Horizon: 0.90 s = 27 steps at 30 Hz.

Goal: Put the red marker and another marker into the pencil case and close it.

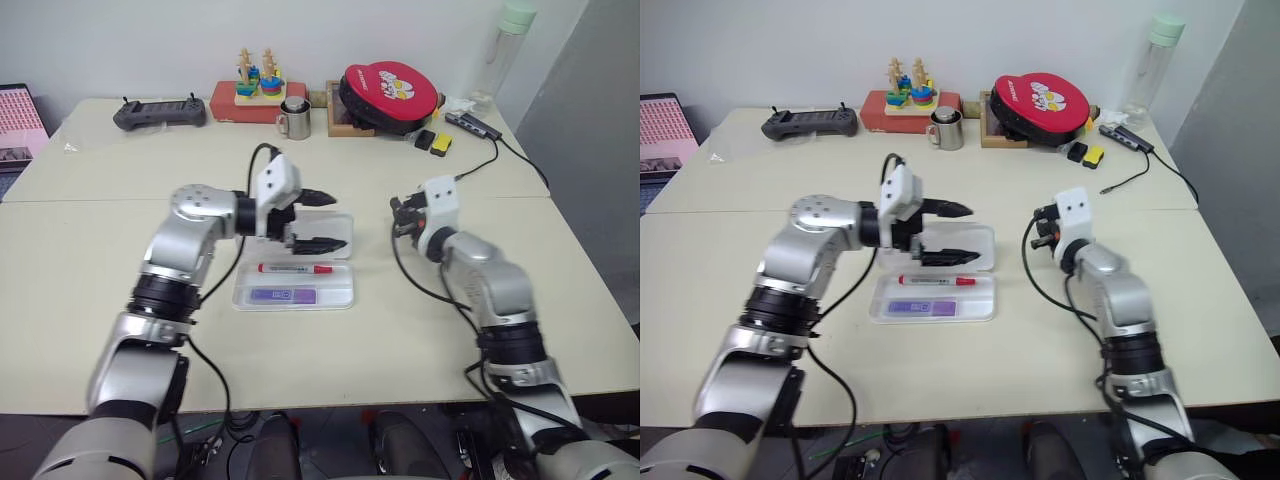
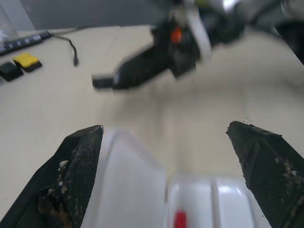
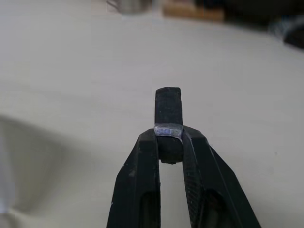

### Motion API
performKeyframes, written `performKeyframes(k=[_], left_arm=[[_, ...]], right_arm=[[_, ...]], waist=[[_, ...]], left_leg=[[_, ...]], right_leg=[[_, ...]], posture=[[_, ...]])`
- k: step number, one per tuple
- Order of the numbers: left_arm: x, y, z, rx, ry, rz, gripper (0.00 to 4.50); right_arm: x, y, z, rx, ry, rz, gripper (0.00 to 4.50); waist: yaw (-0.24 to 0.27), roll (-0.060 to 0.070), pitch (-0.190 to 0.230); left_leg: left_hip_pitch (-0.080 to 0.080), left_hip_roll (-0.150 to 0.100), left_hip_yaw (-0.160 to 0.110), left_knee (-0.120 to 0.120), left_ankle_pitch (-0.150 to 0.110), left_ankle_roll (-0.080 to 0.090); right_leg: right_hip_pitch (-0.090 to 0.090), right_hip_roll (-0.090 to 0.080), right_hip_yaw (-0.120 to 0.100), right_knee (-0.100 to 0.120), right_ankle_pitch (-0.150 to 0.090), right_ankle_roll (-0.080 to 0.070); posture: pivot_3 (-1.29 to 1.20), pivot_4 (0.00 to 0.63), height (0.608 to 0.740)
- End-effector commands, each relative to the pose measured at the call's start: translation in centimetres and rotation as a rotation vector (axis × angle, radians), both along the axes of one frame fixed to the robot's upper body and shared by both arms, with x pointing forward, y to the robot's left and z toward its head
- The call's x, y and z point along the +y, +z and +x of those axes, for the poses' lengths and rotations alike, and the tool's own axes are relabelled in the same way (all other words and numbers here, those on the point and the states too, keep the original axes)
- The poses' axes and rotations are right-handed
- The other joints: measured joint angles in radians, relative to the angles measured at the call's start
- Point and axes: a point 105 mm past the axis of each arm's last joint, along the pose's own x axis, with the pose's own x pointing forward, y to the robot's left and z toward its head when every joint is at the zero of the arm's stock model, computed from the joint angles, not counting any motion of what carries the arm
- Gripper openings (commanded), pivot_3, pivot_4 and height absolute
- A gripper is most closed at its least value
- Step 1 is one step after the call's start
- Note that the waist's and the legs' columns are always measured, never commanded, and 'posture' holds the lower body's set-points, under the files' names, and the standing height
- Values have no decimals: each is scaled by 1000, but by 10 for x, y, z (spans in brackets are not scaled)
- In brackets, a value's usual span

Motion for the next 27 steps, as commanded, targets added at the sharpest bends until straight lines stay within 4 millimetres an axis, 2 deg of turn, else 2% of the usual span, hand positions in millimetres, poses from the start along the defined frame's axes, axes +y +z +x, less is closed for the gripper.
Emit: performKeyframes(k=[1,3,5,9,14,18,27], left_arm=[[11,7,-6,-3,-34,21,4500],[19,4,-12,23,-53,59,4500],[23,2,-17,48,-64,87,4500],[19,-5,-20,79,-85,115,4500],[14,-3,-27,99,-112,109,4500],[14,-4,-27,96,-102,121,4500],[16,-2,-25,79,-77,130,4500]], right_arm=[[38,10,-53,-27,382,0,296],[48,-2,-73,39,503,-64,296],[58,-17,-82,96,573,-140,296],[71,-38,-80,169,595,-193,296],[87,-46,-81,188,625,-176,296],[88,-54,-79,223,620,-186,296],[87,-58,-76,238,619,-197,296]], waist=[[1,0,0],[2,0,0],[2,0,0],[2,0,0],[2,0,0],[3,0,0],[4,0,0]], left_leg=[[0,0,0,0,0,0],[0,0,0,0,0,0],[-1,0,0,1,0,0],[0,0,0,2,0,0],[1,0,0,3,0,1],[1,0,0,3,0,0],[1,0,0,3,0,1]], right_leg=[[0,0,0,0,-1,0],[0,0,0,0,-1,0],[0,0,0,0,-1,0],[0,0,0,1,-2,3],[0,0,1,2,-2,4],[0,0,0,2,-2,3],[0,0,0,2,-2,3]], posture=[[0,150,740],[0,150,740],[0,150,740],[0,150,740],[0,150,740],[0,150,740],[0,150,740]])
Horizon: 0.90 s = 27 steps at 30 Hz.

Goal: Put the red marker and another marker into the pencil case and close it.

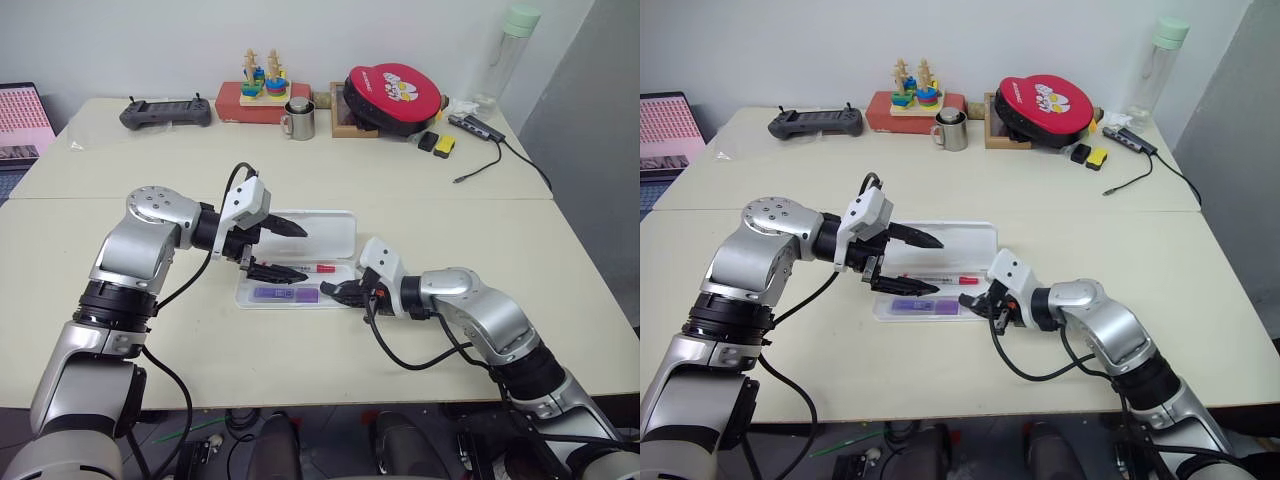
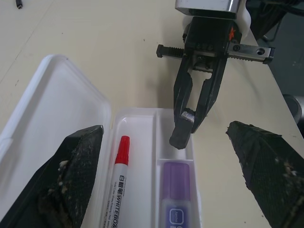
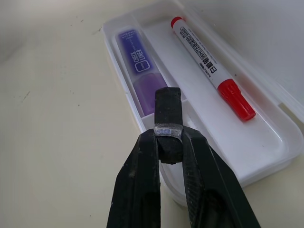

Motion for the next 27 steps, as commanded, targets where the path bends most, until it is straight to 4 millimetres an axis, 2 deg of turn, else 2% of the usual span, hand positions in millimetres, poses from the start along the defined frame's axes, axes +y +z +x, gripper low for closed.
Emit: performKeyframes(k=[1,9,11,12,16,20,23,26,27], left_arm=[[2,9,1,-48,10,11,4500],[3,12,1,-54,20,9,4500],[2,12,0,-55,20,4,4500],[2,12,0,-56,20,3,4500],[4,11,-1,-53,30,10,4500],[8,12,0,-55,53,5,4500],[13,20,-1,-54,107,-39,4500],[34,27,-5,-37,221,-110,4500],[44,28,-5,-36,271,-126,4500]], right_arm=[[2,10,2,-43,21,6,296],[-1,10,9,-55,-3,-18,296],[-1,11,10,-58,-3,-18,990],[-1,11,10,-58,-4,-17,1083],[-2,12,12,-58,-5,-17,2139],[-2,14,10,-55,3,-13,2921],[-3,24,10,-81,16,6,3597],[5,76,7,-144,68,175,4372],[7,91,8,-167,81,211,4485]], waist=[[0,0,0],[0,0,0],[0,0,0],[0,0,0],[0,0,0],[0,0,0],[0,0,0],[-4,0,0],[-11,1,0]], left_leg=[[0,0,0,0,0,0],[0,0,0,0,0,0],[0,0,0,0,0,0],[0,0,0,0,0,0],[0,0,0,0,0,0],[0,0,0,0,0,0],[0,0,0,0,0,0],[0,0,0,0,0,0],[0,0,0,0,0,0]], right_leg=[[0,0,0,0,0,0],[0,0,0,0,0,0],[0,0,0,0,0,0],[0,0,0,0,0,0],[0,0,0,0,0,0],[0,0,0,0,0,0],[0,0,0,0,0,0],[0,0,0,0,0,0],[-1,0,1,0,0,0]], posture=[[0,150,740],[0,150,740],[0,150,740],[0,150,740],[0,150,740],[0,150,740],[0,150,740],[0,150,740],[0,150,740]])
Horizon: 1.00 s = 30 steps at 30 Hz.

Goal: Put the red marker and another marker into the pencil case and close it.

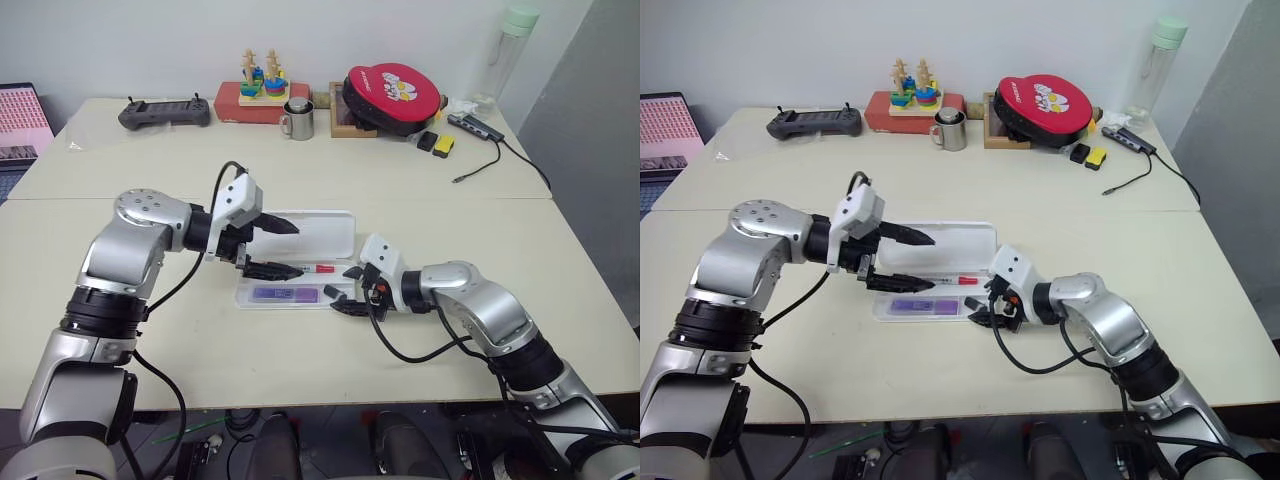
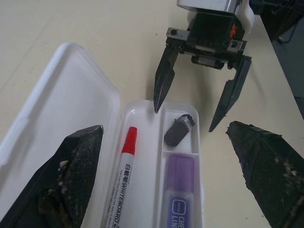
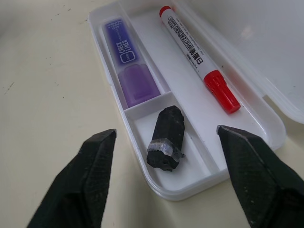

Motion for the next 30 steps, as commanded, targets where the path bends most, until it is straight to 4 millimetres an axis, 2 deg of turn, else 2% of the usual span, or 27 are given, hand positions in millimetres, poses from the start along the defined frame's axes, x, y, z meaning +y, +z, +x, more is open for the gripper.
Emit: performKeyframes(k=[1,4,5,7,8,12,15,19,23,27,30], left_arm=[[32,19,-3,-43,155,-75,4500],[46,20,-7,-43,226,-100,4500],[58,23,-5,-61,288,-119,4500],[73,27,-4,-84,359,-141,4500],[74,28,-4,-89,371,-147,4500],[84,39,-15,-93,434,-325,4500],[90,38,-23,-98,483,-364,4500],[97,39,-27,-134,534,-381,4500],[104,36,-39,-94,545,-411,4500],[104,37,-44,-89,534,-423,4500],[102,38,-45,-89,528,-421,4500]], right_arm=[[10,83,0,-166,82,191,4485],[11,108,14,-219,46,242,4485],[13,121,24,-233,23,269,4485],[16,135,34,-240,2,298,4485],[16,137,36,-240,1,302,4485],[21,130,93,-245,-210,189,3765],[27,127,113,-255,-280,158,3081],[35,126,120,-276,-267,140,2030],[44,103,116,-274,-177,35,1043],[46,90,112,-258,-123,-8,15],[46,83,109,-247,-99,-32,15]], waist=[[-15,1,1],[-17,0,0],[-18,0,0],[-20,0,0],[-19,0,0],[-15,0,0],[-22,0,0],[-20,0,0],[-23,0,0],[-23,0,0],[-22,0,0]], left_leg=[[0,0,0,0,0,0],[2,0,-1,-1,0,0],[2,0,-1,-1,0,0],[2,0,-1,-1,0,0],[2,0,-1,0,0,0],[2,0,0,0,0,0],[2,0,1,-1,0,0],[2,0,0,-3,0,0],[1,0,1,-4,-1,-1],[2,0,1,-4,-1,-1],[2,0,0,-3,0,-1]], right_leg=[[0,0,0,1,0,0],[0,0,-1,4,-1,-1],[1,0,-1,4,-1,-1],[0,0,-1,4,-1,-1],[0,0,-1,4,-1,-1],[0,0,-1,4,-1,-2],[0,0,0,4,1,-5],[-1,0,-1,4,1,-6],[-1,-1,-1,2,1,-6],[-1,0,-1,3,1,-6],[-1,0,-1,3,1,-6]], posture=[[0,150,740],[0,150,740],[0,150,740],[0,150,740],[0,150,740],[0,150,740],[0,150,740],[0,150,740],[0,150,740],[0,150,740],[0,150,740]])
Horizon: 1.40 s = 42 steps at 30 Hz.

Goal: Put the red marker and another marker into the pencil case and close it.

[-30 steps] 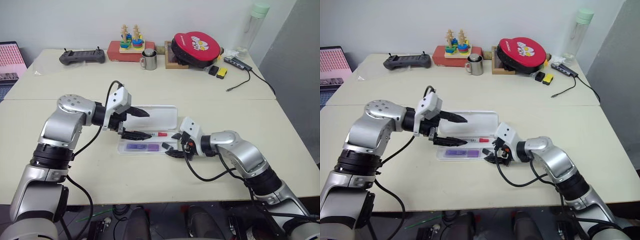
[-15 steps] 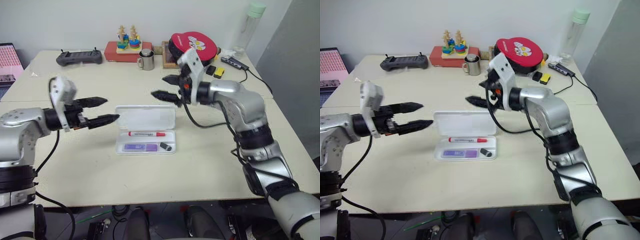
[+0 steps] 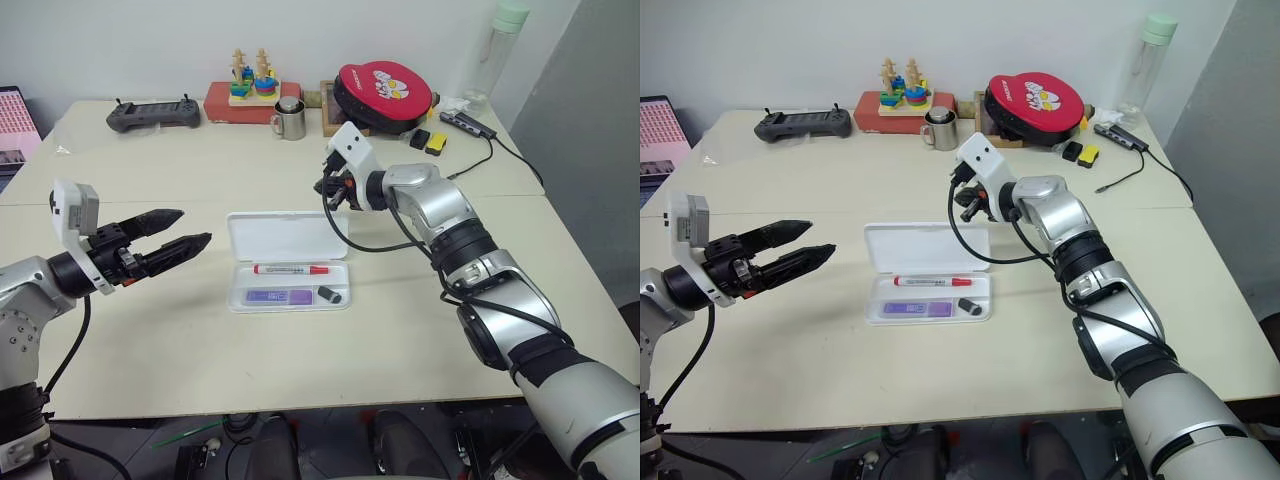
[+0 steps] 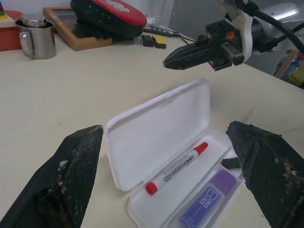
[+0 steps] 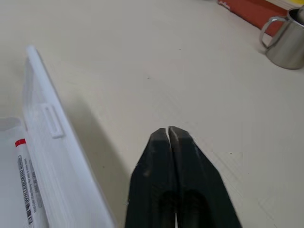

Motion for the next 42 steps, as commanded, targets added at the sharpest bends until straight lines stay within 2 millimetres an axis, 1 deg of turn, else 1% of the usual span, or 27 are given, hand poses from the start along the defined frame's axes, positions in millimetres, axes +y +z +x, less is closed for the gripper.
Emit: performKeyframes(k=[1,6,10,12,15,17,20,22,23,26,29,33,35,36,39,40,42], left_arm=[[-1,18,-6,-65,-12,32,4500],[-8,14,-7,-36,-67,64,4500],[-10,12,-5,-37,-75,76,4500],[-13,12,-4,-39,-82,66,4500],[-17,8,-2,-28,-91,72,4500],[-18,7,-1,-26,-97,81,4500],[-20,7,0,-18,-115,92,4500],[-21,6,0,-14,-119,106,4500],[-22,5,-1,-7,-134,114,4500],[-28,1,0,11,-170,158,4500],[-25,4,3,10,-163,154,4500],[-35,-1,2,40,-230,171,4500],[-35,-6,8,57,-222,190,4500],[-34,-7,9,61,-218,195,4500],[-34,-14,10,92,-237,220,4500],[-37,-14,10,97,-249,214,4500],[-40,-16,14,102,-257,216,4500]], right_arm=[[4,3,-6,-31,61,-26,15],[-1,-2,-9,-27,88,-69,15],[-3,-4,-13,-33,115,-87,15],[-2,-3,-19,-30,146,-87,15],[1,5,-36,-41,227,-68,15],[2,7,-45,-54,261,-82,15],[5,7,-57,-59,301,-93,15],[5,6,-62,-63,308,-101,15],[6,4,-68,-62,327,-106,15],[7,-5,-85,-57,369,-125,15],[8,-9,-90,-41,370,-123,15],[4,-35,-94,19,327,-130,15],[4,-49,-100,52,320,-133,15],[5,-52,-102,59,319,-133,15],[6,-69,-108,74,297,-166,15],[6,-75,-110,86,285,-171,15],[4,-88,-104,82,226,-200,15]], waist=[[0,0,0],[0,0,0],[0,0,0],[0,0,0],[1,0,0],[1,0,0],[1,0,0],[1,0,0],[1,0,0],[1,0,0],[2,0,0],[2,0,0],[4,-1,0],[5,-1,0],[4,-1,0],[3,0,0],[2,-1,-1]], left_leg=[[0,0,0,0,0,0],[0,0,0,0,0,0],[0,0,0,0,0,0],[0,0,0,0,0,0],[0,0,0,0,0,0],[0,0,0,0,0,0],[0,0,0,0,0,0],[0,0,0,0,0,0],[0,0,0,0,0,0],[0,0,0,0,0,0],[0,0,0,0,0,0],[0,0,0,0,0,0],[0,0,0,0,0,0],[0,0,0,0,0,0],[0,0,0,0,0,0],[0,0,0,0,0,0],[0,0,0,0,0,0]], right_leg=[[0,0,0,0,0,0],[0,0,0,0,0,0],[0,0,1,0,0,0],[0,0,0,0,0,0],[0,0,0,-1,0,0],[0,0,0,-1,0,0],[0,0,0,0,0,0],[0,0,0,0,0,1],[0,0,0,0,0,1],[0,0,0,0,-1,1],[0,0,1,-1,-1,1],[0,0,0,-1,-1,1],[0,0,1,-1,-2,3],[0,0,0,-1,-2,3],[0,0,1,-1,-2,3],[0,0,1,-1,-2,3],[0,0,1,-1,-2,3]], posture=[[0,150,740],[0,150,740],[0,150,740],[0,150,740],[0,150,740],[0,150,740],[0,150,740],[0,150,740],[0,150,740],[0,150,740],[0,150,740],[0,150,740],[0,150,740],[0,150,740],[0,150,740],[0,150,740],[0,150,740]])
